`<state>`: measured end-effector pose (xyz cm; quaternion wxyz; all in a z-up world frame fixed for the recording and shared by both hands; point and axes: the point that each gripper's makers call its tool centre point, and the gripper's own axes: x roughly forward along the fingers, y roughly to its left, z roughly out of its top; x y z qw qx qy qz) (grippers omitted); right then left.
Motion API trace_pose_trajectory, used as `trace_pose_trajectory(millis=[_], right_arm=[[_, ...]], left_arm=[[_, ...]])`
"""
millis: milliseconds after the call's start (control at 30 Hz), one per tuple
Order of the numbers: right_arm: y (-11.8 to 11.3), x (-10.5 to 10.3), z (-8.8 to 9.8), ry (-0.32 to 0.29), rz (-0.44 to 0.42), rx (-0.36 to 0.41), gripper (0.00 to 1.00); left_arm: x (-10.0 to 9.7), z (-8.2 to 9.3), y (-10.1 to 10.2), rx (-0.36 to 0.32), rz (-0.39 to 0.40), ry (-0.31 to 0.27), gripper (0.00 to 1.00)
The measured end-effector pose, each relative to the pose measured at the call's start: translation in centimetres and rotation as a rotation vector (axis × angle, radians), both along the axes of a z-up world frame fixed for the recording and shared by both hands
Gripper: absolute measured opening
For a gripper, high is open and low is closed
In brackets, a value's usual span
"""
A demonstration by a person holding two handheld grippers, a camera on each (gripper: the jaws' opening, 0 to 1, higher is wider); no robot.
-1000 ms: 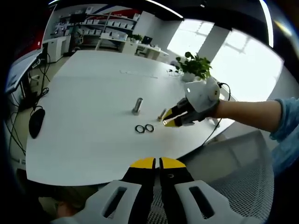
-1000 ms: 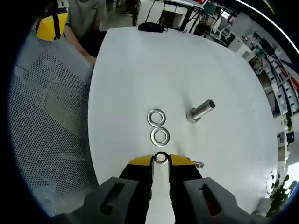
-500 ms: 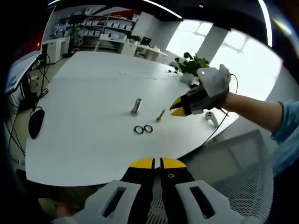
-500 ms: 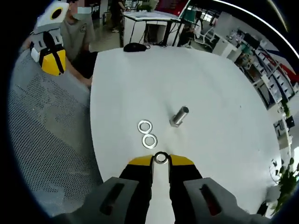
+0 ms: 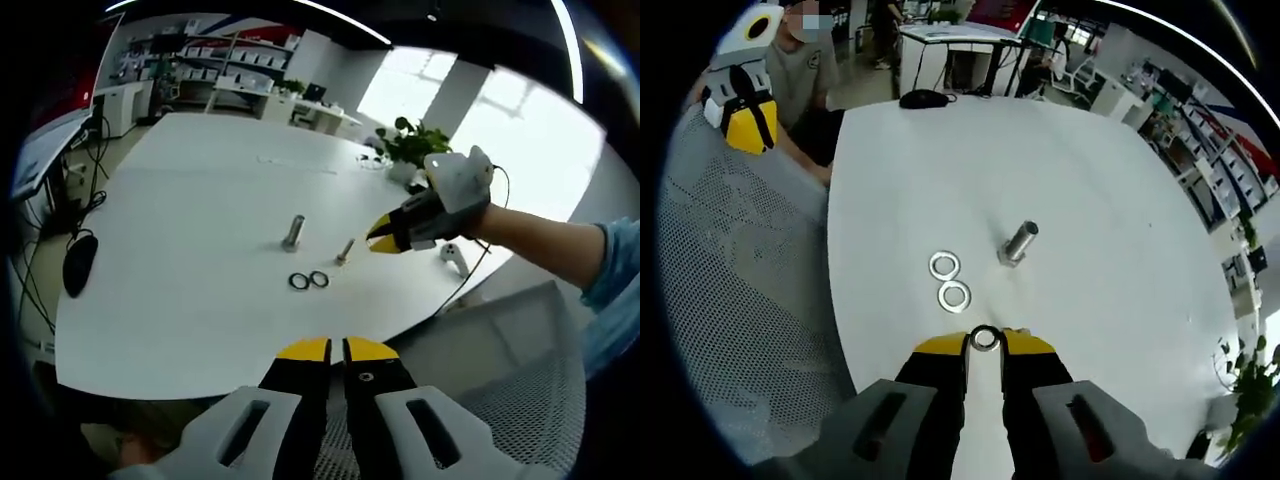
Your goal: Place the washer onto the threaded stud by aligning its center hole with the stud, sliding it down to the base, and recovering from edge contact or off-axis alignment until the washer reaches the visible bottom stop.
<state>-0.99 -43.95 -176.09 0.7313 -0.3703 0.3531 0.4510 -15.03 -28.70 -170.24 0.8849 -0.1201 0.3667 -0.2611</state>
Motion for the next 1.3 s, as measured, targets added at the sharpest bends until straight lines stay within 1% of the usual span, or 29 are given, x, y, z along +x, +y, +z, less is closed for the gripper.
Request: trace_pose_trajectory(millis=[100, 200, 367, 433, 600, 733, 867, 1067, 1167, 1300], right_arm=[[-0.2, 0.5, 0.1, -0.010, -0.011, 0.002, 0.14], [-0.6, 1.1, 0.2, -0.023, -0.032, 0.012, 0.14], [-1.3, 1.9, -0.4, -0.027, -0.056, 0.007, 0.14], [-1.6, 2.1, -0.7, -0.019, -0.064, 0.008, 0.14], [-1.5, 2.8, -0.8, -0.023, -0.074, 0.021, 0.14], [-1.2, 3.3, -1.1, -0.017, -0.066, 0.018, 0.14], [-1.0, 3.8, -1.8, -0.010, -0.053, -0.003, 0.14], [-0.7, 3.8, -2.4, 0.010, -0.045, -0.007, 0.14], [-0.7, 3.9, -2.8, 0.015, -0.036, -0.021, 0.14], [-0.8, 4.0, -3.2, 0.023, -0.029, -0.039, 0.13]], left_arm=[[-0.2, -0.1, -0.2, -0.002, -0.014, 0.006, 0.02], [-0.1, 0.0, -0.1, -0.001, -0.007, -0.001, 0.02], [-0.1, -0.1, -0.1, -0.007, -0.008, 0.013, 0.01], [-0.2, -0.1, -0.1, -0.005, -0.010, 0.016, 0.01], [0.0, 0.0, 0.0, -0.013, 0.003, 0.012, 0.00], [0.0, -0.1, 0.0, -0.013, 0.002, 0.017, 0.00], [0.1, 0.0, 0.1, -0.016, 0.009, 0.017, 0.00], [0.1, -0.2, 0.2, -0.008, 0.012, 0.023, 0.00], [-0.1, -0.5, 0.2, 0.002, 0.004, 0.036, 0.00], [0.0, -0.5, 0.2, 0.002, 0.008, 0.034, 0.00]])
